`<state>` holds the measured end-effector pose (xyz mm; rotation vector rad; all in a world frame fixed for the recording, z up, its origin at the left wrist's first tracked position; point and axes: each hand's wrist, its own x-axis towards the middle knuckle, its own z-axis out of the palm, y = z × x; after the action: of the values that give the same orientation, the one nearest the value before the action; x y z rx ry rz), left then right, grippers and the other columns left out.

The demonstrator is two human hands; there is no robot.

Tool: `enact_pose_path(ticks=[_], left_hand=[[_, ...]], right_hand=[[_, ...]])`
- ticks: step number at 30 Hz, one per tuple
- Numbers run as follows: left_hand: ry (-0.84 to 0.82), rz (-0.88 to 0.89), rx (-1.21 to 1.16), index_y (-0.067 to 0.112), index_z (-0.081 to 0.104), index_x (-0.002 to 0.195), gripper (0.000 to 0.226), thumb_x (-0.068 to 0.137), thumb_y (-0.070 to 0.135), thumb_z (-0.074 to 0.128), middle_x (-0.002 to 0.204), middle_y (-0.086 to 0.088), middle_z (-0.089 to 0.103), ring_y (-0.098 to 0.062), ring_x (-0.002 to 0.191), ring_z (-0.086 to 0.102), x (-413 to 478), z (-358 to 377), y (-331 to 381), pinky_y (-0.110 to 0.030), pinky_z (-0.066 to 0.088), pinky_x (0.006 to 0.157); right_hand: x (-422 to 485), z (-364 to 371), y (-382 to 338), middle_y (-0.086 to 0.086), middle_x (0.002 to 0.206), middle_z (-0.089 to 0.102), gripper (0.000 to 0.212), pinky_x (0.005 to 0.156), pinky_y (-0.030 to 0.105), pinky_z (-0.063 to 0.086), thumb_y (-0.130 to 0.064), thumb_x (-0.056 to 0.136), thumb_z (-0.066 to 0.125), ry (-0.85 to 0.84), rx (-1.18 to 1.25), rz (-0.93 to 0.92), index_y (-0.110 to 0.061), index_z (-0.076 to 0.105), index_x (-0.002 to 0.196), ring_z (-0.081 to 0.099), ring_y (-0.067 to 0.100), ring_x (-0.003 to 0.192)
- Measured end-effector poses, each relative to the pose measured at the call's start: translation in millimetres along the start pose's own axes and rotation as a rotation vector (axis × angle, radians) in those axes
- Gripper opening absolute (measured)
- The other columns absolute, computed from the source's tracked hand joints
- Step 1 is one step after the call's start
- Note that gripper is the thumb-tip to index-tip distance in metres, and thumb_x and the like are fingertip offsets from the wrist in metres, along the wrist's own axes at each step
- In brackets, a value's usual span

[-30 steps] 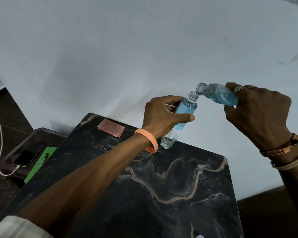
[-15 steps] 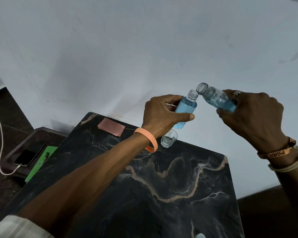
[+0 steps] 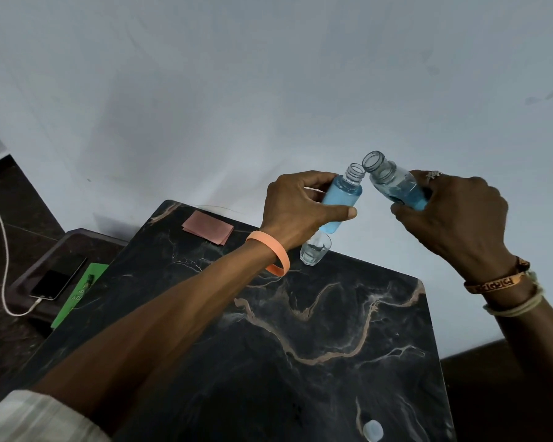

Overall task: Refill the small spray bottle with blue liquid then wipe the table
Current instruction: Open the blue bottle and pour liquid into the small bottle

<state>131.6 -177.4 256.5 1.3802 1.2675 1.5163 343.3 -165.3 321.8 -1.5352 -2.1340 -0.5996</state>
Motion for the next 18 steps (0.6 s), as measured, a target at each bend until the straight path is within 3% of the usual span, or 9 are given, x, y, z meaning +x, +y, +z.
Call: enact_pose_path(ticks=[3, 6, 8, 11, 15, 18], left_hand=[[-0.004, -0.017, 0.08, 0.028, 0.074, 0.098, 0.047, 0.056, 0.031, 0.094, 0.089, 0.017, 0.073, 0.001, 0.076, 0.07, -6.0, -3.7, -15.4, -0.015, 0.057, 0.066], [-0.006, -0.085, 0.162, 0.034, 0.072, 0.092, 0.045, 0.052, 0.036, 0.093, 0.088, 0.018, 0.073, 0.001, 0.076, 0.069, -19.4, -8.9, -43.2, -0.016, 0.057, 0.067], [-0.01, -0.154, 0.174, 0.034, 0.071, 0.087, 0.045, 0.048, 0.036, 0.092, 0.086, 0.018, 0.073, 0.001, 0.076, 0.069, -30.6, -13.0, -67.6, -0.018, 0.057, 0.069], [-0.016, -0.242, 0.218, 0.027, 0.073, 0.093, 0.049, 0.048, 0.028, 0.094, 0.087, 0.016, 0.073, 0.001, 0.079, 0.069, -50.9, -22.6, -109.8, -0.019, 0.057, 0.075], [-0.029, -0.339, 0.291, 0.02, 0.073, 0.1, 0.051, 0.053, 0.016, 0.093, 0.092, 0.01, 0.074, -0.005, 0.084, 0.071, -77.2, -38.9, -162.4, -0.021, 0.059, 0.076], [-0.034, -0.411, 0.303, 0.018, 0.073, 0.101, 0.052, 0.054, 0.009, 0.093, 0.093, 0.007, 0.074, -0.007, 0.085, 0.071, -92.2, -46.8, -191.3, -0.022, 0.059, 0.078]], right_hand=[[-16.0, 23.6, -8.1, 0.005, 0.067, 0.067, 0.035, 0.059, 0.031, 0.043, -0.042, 0.071, 0.073, -0.086, 0.104, 0.071, -0.025, 0.073, 0.102, 0.06, 0.035, 0.065], [-43.7, 58.0, -24.3, -0.005, 0.061, 0.061, 0.036, 0.052, 0.023, 0.04, -0.05, 0.07, 0.073, -0.198, 0.232, 0.156, -0.025, 0.075, 0.096, 0.055, 0.02, 0.056], [-68.2, 84.9, -39.6, -0.006, 0.065, 0.066, 0.036, 0.053, 0.023, 0.049, -0.052, 0.071, 0.073, -0.283, 0.332, 0.209, -0.023, 0.075, 0.093, 0.059, 0.014, 0.056], [-108.9, 125.0, -63.5, -0.005, 0.072, 0.071, 0.035, 0.057, 0.029, 0.058, -0.049, 0.072, 0.074, -0.42, 0.442, 0.289, -0.02, 0.076, 0.092, 0.063, 0.01, 0.058], [-151.3, 169.2, -92.6, -0.006, 0.076, 0.072, 0.035, 0.056, 0.023, 0.052, -0.047, 0.071, 0.077, -0.524, 0.497, 0.358, -0.023, 0.075, 0.095, 0.063, 0.008, 0.063], [-173.6, 192.4, -112.1, -0.006, 0.081, 0.073, 0.034, 0.062, 0.026, 0.056, -0.046, 0.072, 0.077, -0.608, 0.518, 0.41, -0.024, 0.073, 0.097, 0.066, 0.011, 0.069]])
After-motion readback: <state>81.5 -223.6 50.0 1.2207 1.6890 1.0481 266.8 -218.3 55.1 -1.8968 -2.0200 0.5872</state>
